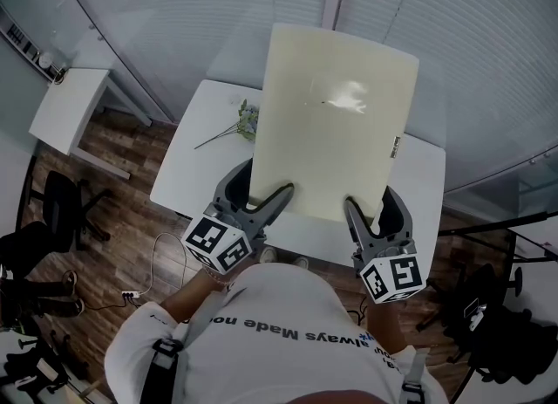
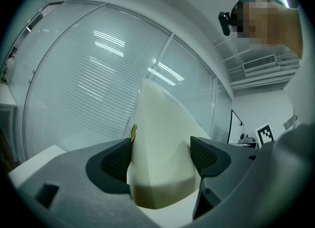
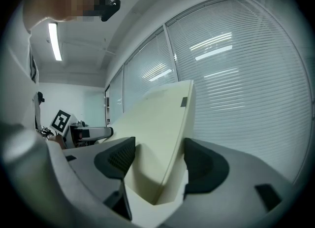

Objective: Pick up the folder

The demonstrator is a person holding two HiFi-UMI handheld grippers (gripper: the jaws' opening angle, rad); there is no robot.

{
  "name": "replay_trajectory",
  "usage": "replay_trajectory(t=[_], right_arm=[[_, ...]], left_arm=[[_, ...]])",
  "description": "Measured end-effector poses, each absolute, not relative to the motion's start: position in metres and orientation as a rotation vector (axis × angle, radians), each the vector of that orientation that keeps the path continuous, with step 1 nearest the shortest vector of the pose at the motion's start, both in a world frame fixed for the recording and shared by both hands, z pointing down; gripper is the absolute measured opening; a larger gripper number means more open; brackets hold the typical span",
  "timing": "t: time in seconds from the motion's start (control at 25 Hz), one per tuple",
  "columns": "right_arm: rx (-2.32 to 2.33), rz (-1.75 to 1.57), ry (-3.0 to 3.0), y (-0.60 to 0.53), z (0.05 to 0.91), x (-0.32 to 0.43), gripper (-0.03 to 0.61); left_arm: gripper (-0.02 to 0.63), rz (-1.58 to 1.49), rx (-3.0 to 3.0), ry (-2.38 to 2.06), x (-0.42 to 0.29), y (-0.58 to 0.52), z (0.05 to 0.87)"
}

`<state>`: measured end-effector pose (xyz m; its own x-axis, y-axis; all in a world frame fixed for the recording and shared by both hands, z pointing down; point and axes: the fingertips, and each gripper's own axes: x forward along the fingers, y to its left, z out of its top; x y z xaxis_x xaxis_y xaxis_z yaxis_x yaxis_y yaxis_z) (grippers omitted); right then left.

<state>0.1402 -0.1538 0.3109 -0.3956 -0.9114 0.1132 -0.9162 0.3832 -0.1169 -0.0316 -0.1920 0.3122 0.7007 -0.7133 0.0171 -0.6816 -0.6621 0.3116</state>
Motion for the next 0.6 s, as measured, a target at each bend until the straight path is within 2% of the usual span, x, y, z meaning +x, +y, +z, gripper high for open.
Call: replay_trajectory(t=[0.6], right_arm=[[1.707, 0.234, -2.589, -0.156, 0.3106, 0.1385, 0.311]], left_arm=[[0.351, -0.158, 2.614, -1.106, -0.0326, -0.1947, 0.3126]])
